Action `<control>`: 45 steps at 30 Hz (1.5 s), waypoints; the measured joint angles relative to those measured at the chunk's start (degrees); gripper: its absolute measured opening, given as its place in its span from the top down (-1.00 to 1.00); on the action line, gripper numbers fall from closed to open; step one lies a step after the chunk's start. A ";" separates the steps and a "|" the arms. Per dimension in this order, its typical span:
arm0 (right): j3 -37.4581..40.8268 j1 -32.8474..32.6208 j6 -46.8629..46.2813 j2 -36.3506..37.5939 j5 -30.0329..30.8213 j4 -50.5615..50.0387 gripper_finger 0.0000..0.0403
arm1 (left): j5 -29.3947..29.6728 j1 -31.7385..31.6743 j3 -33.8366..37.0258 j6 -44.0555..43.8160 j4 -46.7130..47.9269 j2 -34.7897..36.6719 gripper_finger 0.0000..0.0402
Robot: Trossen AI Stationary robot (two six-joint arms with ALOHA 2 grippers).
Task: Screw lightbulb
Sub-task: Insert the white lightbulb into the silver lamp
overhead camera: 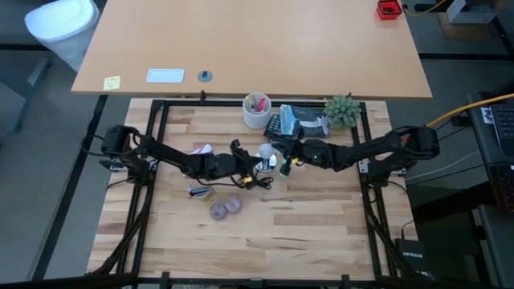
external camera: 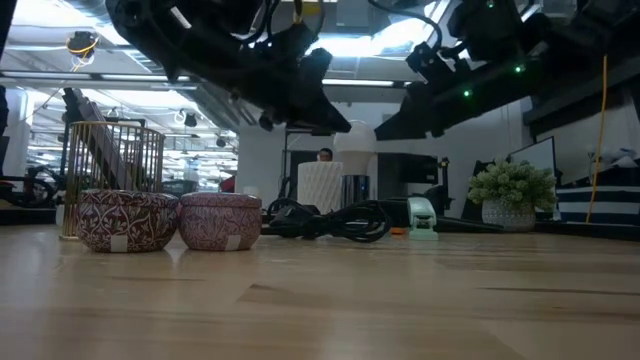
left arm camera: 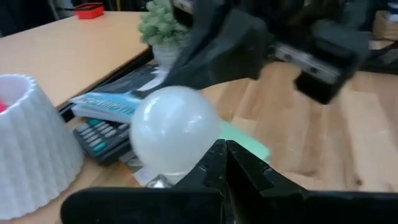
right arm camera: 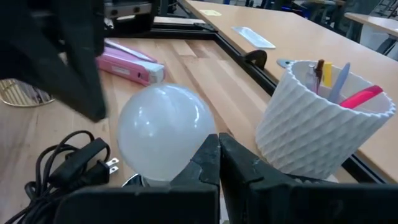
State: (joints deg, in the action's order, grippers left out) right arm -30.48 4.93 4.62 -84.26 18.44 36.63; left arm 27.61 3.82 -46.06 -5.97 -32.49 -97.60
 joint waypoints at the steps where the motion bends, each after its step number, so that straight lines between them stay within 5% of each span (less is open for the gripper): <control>1: 0.00 0.00 -0.03 -0.14 0.00 0.11 0.99 | 0.68 -0.17 0.00 0.01 0.24 0.00 1.00; 22: 0.00 0.09 -1.62 -0.16 -7.18 -0.52 0.99 | 7.64 -1.95 0.07 -0.05 2.87 0.09 1.00; 31: 0.01 -0.18 -1.65 -0.38 -20.79 -0.79 0.99 | 10.12 -2.80 0.00 -1.47 4.53 -0.02 1.00; 45: 0.00 -0.09 -2.24 3.85 -17.96 0.07 0.99 | 13.01 -2.55 0.02 3.29 4.48 2.10 1.00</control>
State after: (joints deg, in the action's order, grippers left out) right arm -30.48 4.84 2.38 -80.41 0.47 36.70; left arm 40.61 1.26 -46.04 -2.68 -28.01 -95.50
